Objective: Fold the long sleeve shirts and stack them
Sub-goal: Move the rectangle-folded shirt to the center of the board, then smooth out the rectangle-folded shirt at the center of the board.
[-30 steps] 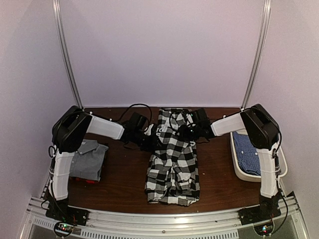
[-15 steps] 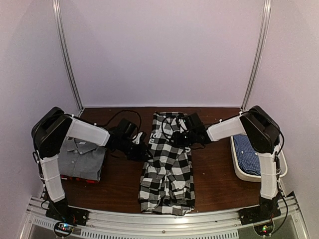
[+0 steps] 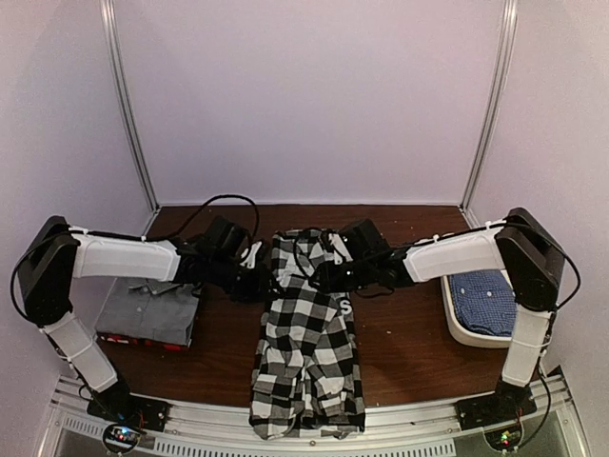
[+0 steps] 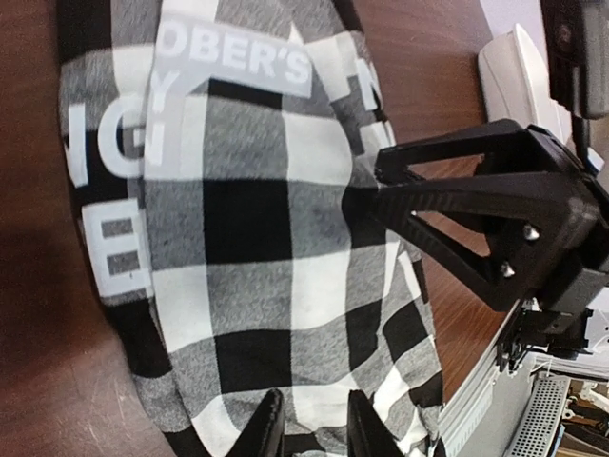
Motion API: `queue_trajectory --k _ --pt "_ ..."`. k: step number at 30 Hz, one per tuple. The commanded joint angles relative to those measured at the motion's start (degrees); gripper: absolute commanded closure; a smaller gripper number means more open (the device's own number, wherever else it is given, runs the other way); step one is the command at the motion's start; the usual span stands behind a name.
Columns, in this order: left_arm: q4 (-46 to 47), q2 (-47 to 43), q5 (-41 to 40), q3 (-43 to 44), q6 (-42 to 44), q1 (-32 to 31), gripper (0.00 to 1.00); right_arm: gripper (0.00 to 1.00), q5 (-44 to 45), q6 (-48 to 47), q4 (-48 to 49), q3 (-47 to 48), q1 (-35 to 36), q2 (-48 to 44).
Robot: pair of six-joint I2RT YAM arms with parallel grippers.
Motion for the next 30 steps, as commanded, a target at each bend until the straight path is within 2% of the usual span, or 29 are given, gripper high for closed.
queue_trajectory --k 1,5,10,19,24,30 --pt "0.18 2.94 -0.64 6.63 2.80 1.91 0.76 0.63 2.75 -0.29 -1.58 2.61 -3.12 -6.46" --pt "1.56 8.63 1.09 13.22 4.56 4.65 0.76 0.63 -0.55 -0.20 -1.50 5.37 -8.36 -5.99" --pt "2.47 17.33 4.04 22.45 6.57 7.30 0.77 0.64 -4.59 -1.72 -3.16 12.17 -10.17 -0.08" --pt "0.02 32.07 2.85 33.64 11.89 13.36 0.78 0.70 -11.84 -1.09 -2.17 22.08 -10.96 11.37" --pt "-4.03 40.30 0.54 43.96 16.50 16.17 0.78 0.70 -13.47 -1.86 -4.48 29.26 -12.90 19.62" --pt "-5.96 44.63 -0.39 49.69 17.00 18.05 0.79 0.70 -15.59 -1.87 -6.81 37.10 -16.57 27.83"
